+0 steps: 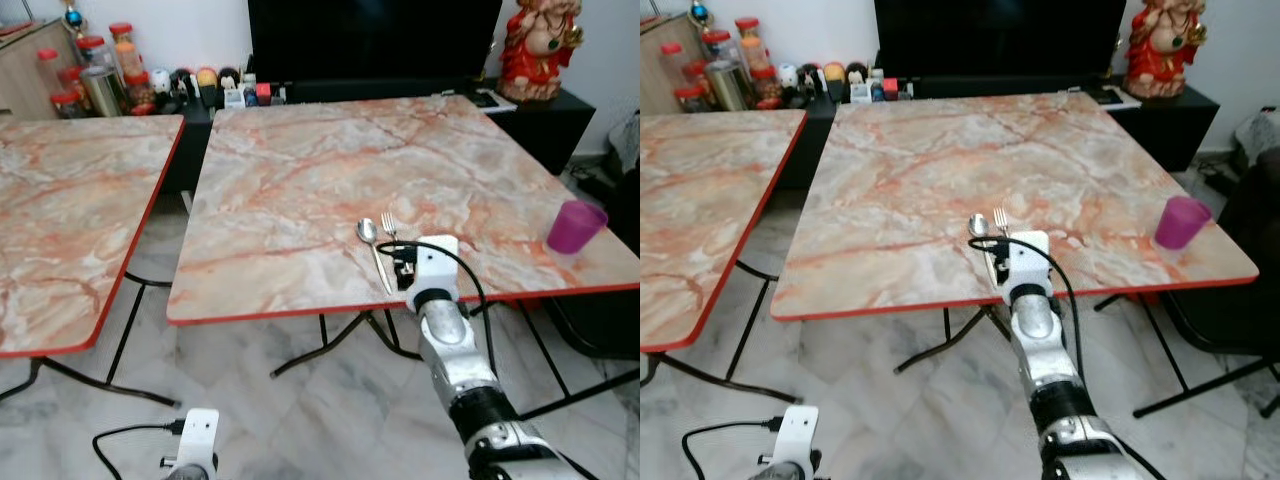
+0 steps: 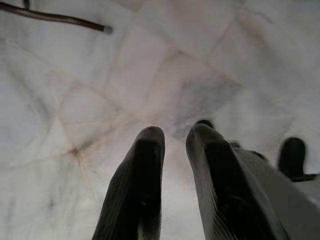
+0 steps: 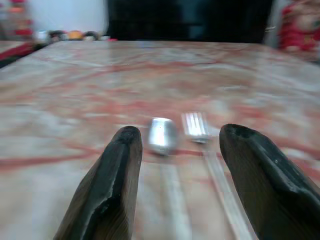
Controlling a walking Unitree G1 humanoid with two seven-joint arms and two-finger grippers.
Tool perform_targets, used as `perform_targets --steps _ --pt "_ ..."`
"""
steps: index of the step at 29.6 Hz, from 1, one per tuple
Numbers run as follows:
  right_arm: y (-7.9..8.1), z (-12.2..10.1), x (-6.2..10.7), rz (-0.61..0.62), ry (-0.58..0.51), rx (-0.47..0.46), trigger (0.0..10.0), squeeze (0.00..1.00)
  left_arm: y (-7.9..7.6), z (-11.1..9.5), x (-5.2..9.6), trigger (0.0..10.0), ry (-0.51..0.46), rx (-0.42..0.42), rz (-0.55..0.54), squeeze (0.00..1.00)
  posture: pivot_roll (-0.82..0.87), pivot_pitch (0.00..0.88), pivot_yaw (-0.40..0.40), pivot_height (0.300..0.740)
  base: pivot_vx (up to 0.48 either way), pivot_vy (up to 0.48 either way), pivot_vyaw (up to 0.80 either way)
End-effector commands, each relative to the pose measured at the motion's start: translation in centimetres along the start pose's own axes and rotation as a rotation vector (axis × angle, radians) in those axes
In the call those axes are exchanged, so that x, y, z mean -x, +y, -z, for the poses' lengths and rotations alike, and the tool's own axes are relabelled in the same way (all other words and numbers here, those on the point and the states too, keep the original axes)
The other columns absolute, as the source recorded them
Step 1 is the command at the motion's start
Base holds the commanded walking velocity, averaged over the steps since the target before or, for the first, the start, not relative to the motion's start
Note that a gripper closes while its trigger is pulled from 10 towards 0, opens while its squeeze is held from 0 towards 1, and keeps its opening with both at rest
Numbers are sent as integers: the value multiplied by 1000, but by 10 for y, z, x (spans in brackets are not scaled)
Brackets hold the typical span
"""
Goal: Setting the table
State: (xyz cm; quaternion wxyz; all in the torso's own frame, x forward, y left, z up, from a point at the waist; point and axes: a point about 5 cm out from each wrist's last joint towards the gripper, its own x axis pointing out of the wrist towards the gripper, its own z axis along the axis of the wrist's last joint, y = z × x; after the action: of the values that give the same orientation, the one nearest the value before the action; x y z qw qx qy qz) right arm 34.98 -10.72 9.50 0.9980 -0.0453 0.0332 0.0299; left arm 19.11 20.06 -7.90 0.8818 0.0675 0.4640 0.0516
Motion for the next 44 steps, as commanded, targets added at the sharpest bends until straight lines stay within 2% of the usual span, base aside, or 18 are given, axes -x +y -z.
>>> perform_targets --steps 1,6,8,11,20,26,31,34,38,44 --pt "-4 -8 -3 -21 -38 28 10000 0 -3 -4 0 10000 -9 -6 5 0 -83 0 -4 740 349 0 0" --pt "2 -10 -2 -63 -62 70 10000 0 -2 -4 0 10000 -8 -7 4 0 -79 0 -7 740 349 0 663" --pt "2 -10 -2 -55 -62 6 10000 0 -3 -5 -1 10000 -11 -4 3 0 -78 0 -9 740 345 0 306" --pt "3 -9 -1 -75 -57 31 10000 0 -4 -5 -1 10000 -10 -1 3 0 -80 0 -9 740 342 0 0" --pt "0 -7 0 -55 -55 16 10000 0 -5 -4 -1 10000 -7 -2 4 0 -79 0 -10 740 335 0 0" --pt "2 -7 1 -43 -47 0 10000 0 -2 -5 -1 10000 -5 -11 -4 0 -81 0 1 740 0 0 0" --pt "8 4 6 -48 0 16 10000 0 0 -4 -1 10000 -2 -10 -6 0 -76 0 7 740 0 0 0" --pt "5 13 7 13 73 21 10000 0 1 -3 -1 10000 2 -16 -5 0 -77 0 13 740 0 0 0" --pt "0 17 8 64 115 1 10000 0 2 -2 -1 10000 5 -23 -3 0 -79 0 20 740 0 0 0" --pt "4 31 13 19 198 21 10000 0 5 -2 -1 10000 7 -38 -3 0 -78 0 26 740 0 0 0"
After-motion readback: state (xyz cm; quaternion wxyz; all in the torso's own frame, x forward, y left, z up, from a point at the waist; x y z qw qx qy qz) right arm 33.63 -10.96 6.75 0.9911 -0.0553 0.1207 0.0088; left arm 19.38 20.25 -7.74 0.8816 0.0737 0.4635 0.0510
